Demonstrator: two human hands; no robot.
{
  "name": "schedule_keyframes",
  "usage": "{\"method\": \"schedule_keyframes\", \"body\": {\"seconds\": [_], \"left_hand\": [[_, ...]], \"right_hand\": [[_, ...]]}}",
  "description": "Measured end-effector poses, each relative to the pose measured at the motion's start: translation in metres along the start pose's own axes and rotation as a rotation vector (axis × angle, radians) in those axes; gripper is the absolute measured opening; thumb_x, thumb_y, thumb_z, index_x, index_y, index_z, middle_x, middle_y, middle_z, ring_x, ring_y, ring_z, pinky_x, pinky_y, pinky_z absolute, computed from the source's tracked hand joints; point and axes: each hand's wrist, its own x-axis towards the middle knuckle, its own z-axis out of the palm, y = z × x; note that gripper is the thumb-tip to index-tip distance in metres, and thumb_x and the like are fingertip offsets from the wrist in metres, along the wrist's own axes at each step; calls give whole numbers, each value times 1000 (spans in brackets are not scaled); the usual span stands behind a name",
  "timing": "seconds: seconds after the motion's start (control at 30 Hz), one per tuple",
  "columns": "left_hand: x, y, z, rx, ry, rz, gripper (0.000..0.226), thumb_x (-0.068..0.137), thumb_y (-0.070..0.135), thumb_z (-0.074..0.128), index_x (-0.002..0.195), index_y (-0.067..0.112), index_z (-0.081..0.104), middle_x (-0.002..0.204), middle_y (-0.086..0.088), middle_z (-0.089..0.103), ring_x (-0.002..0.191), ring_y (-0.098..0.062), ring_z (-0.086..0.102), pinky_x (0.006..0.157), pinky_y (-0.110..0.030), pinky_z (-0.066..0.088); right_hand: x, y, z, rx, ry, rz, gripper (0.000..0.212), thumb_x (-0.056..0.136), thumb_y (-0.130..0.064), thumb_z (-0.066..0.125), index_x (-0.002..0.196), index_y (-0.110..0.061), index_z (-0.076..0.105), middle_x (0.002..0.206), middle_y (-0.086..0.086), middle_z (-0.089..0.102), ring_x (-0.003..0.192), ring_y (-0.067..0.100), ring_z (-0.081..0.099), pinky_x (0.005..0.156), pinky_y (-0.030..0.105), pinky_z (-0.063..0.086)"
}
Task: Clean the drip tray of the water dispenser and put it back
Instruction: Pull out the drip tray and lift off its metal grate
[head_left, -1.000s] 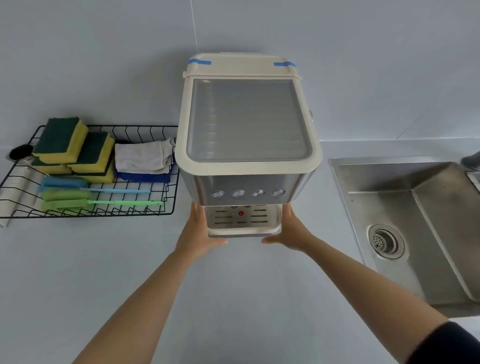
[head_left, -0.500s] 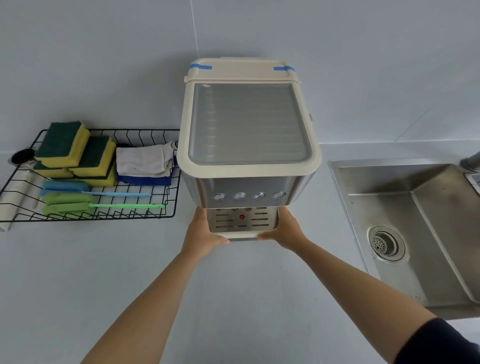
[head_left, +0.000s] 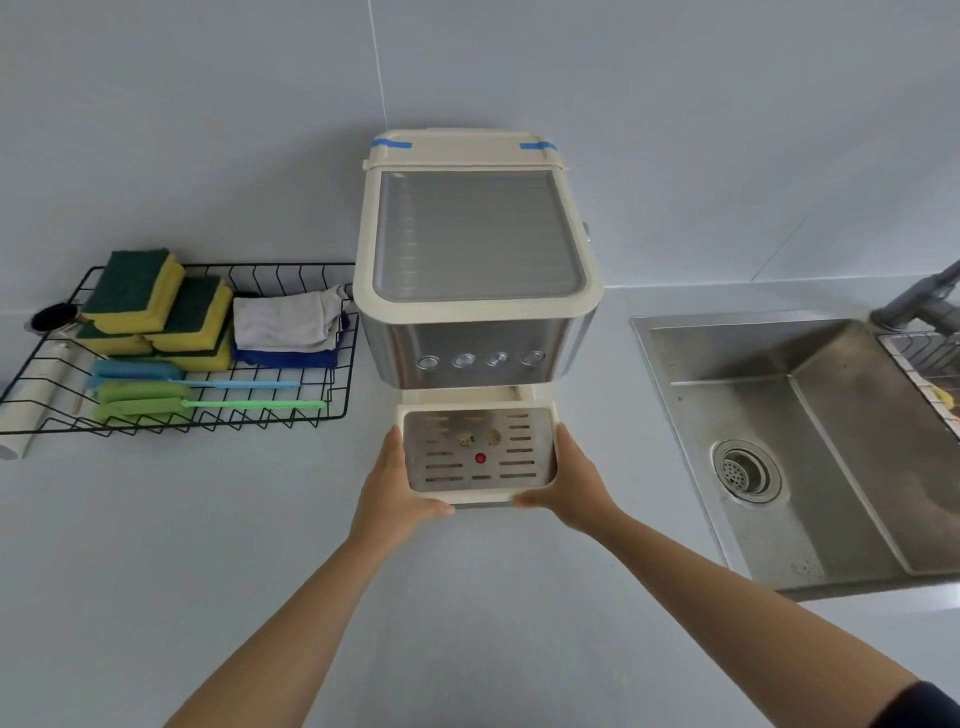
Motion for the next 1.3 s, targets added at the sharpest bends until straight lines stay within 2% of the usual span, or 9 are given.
{"method": "schedule_keyframes", "body": {"seconds": [0.2,0.4,0.7,0.87,1.07,1.3], "left_hand": [[-36,-5,8,21,-22,25,89,54,16,85,124,25,32,114,6,51,101,-11,53,75,-23,51],[-75,-19,20,10,-33,-41,89,54,14,84,126,20,32,117,2,52,104,-15,55,83,-34,54],[-109,-33,37,37,-39,-89,102,57,18,83,137,20,20,125,4,48,105,-10,53,84,-26,53],[-121,-35,43,66,-50,-98,111,59,21,83,141,21,9,130,5,43,102,-3,47,81,-15,45],[-130,-36,49,93,-54,-114,110,60,20,82,141,21,8,133,1,42,108,-9,52,83,-25,53],[-132,-36,49,128,-99,-121,115,64,22,81,143,21,-2,140,-1,30,119,-11,43,88,-26,50]], "right_hand": [[-38,15,8,9,-4,4,76,57,-14,84,117,-20,38,113,-2,54,102,13,56,66,15,50],[-72,27,16,13,-27,21,78,56,-14,84,118,-25,38,112,-6,53,99,8,55,64,13,50],[-107,41,24,27,-53,42,79,56,-11,83,116,-29,36,112,-7,53,97,3,53,60,4,48],[-120,49,26,17,-60,33,78,57,-11,84,116,-26,36,111,-7,52,94,-1,53,61,3,48],[-129,55,28,4,-56,4,78,59,-12,83,118,-25,35,112,-7,51,95,-4,52,64,3,48],[-129,57,26,-30,-74,-14,81,60,-13,83,123,-22,33,117,-4,50,96,0,52,63,2,47]]}}
